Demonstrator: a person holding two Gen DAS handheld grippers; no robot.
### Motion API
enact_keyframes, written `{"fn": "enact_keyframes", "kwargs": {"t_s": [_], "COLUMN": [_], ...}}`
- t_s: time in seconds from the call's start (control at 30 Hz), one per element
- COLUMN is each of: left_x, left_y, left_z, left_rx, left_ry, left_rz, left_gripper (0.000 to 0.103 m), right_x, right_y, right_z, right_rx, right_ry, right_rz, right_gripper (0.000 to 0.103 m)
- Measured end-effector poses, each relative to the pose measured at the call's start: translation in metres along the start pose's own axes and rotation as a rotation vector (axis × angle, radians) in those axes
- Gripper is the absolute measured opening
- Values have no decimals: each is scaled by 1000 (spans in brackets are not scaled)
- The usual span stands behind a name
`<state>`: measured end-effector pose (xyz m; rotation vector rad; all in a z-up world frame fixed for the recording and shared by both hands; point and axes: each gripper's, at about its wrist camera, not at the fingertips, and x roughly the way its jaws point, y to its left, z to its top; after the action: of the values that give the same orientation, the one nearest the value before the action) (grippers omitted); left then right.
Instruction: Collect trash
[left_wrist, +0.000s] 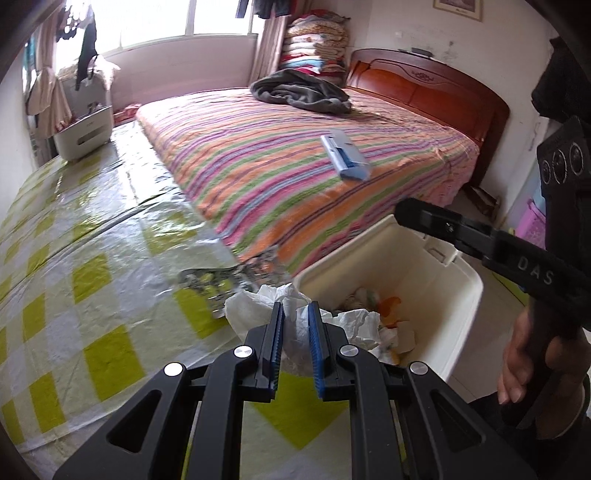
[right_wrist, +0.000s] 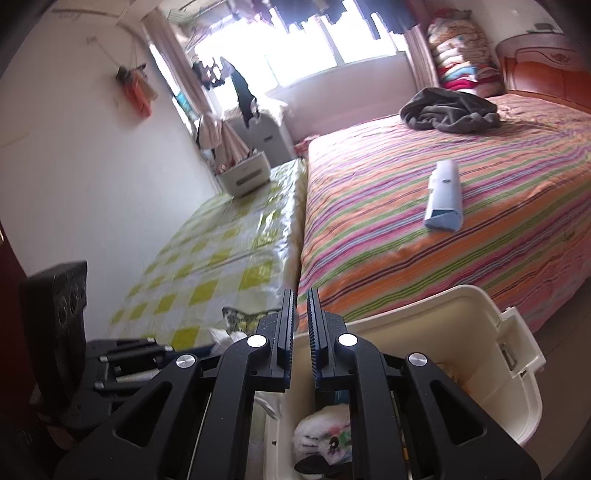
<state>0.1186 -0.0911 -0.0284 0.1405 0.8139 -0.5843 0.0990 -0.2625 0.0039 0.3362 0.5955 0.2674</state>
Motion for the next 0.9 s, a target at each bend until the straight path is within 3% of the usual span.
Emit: {"fn": "enact_keyframes", "kwargs": {"t_s": [0.1,0.17,0.27,0.33,0.37,0.4,0.6,0.8,0.9], "left_x": [4,8,13,17,17,14,-5,-15,-18], "left_y": [-11,-18,-24,-26,-26,-25,0,52,69], "left_z": [4,6,9,10,10,10,10,4,0], "left_rx": [19,32,45,40,37,30,-4,-79,-124], "left_ry": [-2,0,5,15,6,-18,-67,-48,-51], "left_rz": [-15,-23,-37,-49,-50,-40,4,65,60], "left_gripper": [14,14,19,45,65,71,72,72,72], "right_x": [-7,-9,-14,-17,-17,-17,-9,39,70], "right_y": [-10,-13,-18,-18,-18,-19,-9,34,52], "right_z": [3,3,5,7,8,8,7,3,-2], "right_rx": [37,57,74,79,83,86,90,-22,-54], "right_ry": [-26,-39,-67,-81,-84,-86,-77,63,141], "right_rz": [-7,-15,-27,-30,-28,-27,20,89,114], "right_gripper": [17,34,46,53,56,56,65,70,70]}}
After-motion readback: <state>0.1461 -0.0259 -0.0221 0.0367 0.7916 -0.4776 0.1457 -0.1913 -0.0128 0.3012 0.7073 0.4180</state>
